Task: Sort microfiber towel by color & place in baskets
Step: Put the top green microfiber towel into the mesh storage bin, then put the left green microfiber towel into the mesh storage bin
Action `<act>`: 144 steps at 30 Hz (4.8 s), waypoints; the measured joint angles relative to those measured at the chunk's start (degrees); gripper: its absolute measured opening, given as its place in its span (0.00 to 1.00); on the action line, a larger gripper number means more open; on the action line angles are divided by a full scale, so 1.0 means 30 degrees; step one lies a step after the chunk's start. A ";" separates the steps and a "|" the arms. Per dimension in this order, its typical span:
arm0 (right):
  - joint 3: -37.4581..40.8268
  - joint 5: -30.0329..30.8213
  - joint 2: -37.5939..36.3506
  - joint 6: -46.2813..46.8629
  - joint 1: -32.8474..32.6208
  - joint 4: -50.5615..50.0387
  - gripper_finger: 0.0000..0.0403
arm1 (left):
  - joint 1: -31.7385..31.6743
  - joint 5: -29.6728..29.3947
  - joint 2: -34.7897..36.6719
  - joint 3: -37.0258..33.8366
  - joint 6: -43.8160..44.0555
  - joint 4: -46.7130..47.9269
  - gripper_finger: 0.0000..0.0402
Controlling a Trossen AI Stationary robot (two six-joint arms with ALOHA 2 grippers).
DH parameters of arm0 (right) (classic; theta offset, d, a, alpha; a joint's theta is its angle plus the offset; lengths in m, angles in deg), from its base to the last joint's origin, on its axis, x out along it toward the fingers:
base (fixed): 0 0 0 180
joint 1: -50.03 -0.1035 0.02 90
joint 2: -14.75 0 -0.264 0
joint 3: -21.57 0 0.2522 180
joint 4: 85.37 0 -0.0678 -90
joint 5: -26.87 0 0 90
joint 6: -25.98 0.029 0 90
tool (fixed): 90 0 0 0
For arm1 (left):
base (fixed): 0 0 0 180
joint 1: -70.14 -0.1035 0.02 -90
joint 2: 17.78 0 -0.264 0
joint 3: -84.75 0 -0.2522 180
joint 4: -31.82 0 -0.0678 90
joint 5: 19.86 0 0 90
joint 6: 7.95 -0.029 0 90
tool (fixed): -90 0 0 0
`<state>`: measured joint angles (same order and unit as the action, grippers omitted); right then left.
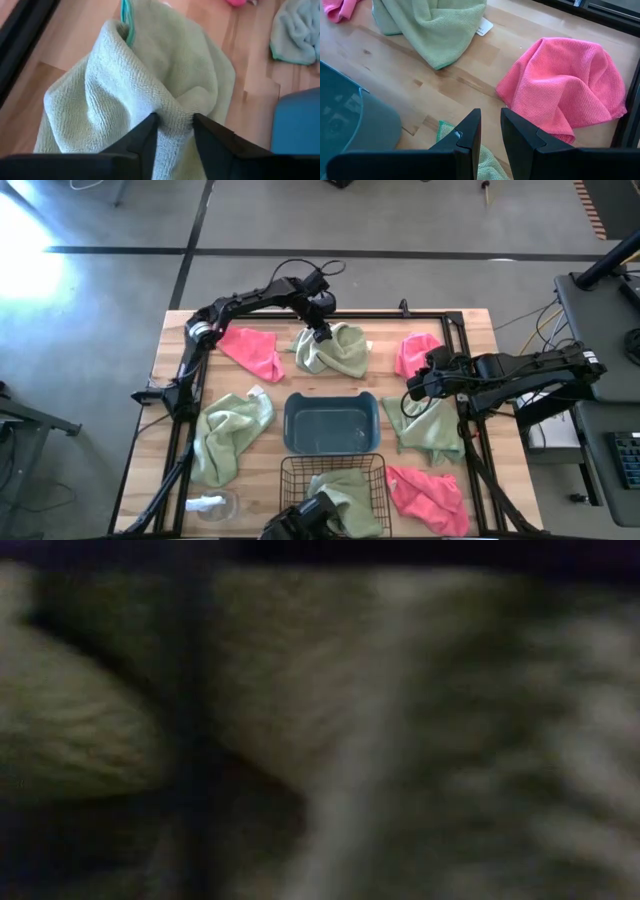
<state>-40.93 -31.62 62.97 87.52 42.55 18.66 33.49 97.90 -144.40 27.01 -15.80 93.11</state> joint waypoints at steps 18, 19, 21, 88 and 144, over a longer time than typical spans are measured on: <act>0.0007 0.0000 -0.0001 -0.0032 0.0003 -0.0015 0.17 | -0.0095 0.1493 -0.3683 0.7855 -0.0202 0.6257 0.00; 0.0015 0.0000 -0.0005 -0.0085 0.0000 -0.0021 0.17 | -0.0095 0.1490 -0.3683 0.7984 -0.0209 0.6263 0.00; 0.0015 0.0007 -0.0007 -0.0225 0.0000 -0.0019 0.17 | -0.0073 0.1481 -0.3683 0.8384 -0.0204 0.6421 0.00; 0.0036 0.0000 0.0000 -0.1705 0.0000 -0.0015 0.17 | 2.0265 -1.1034 0.5395 0.8787 1.3391 0.4239 0.00; 0.1335 -0.1670 -0.0007 -0.1231 -0.0044 -0.0216 0.17 | 2.2522 -1.6352 0.3577 0.8532 1.6654 1.4030 0.26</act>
<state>-36.92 -36.63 62.95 83.82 42.42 18.01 101.06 48.84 -133.67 52.61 34.16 135.20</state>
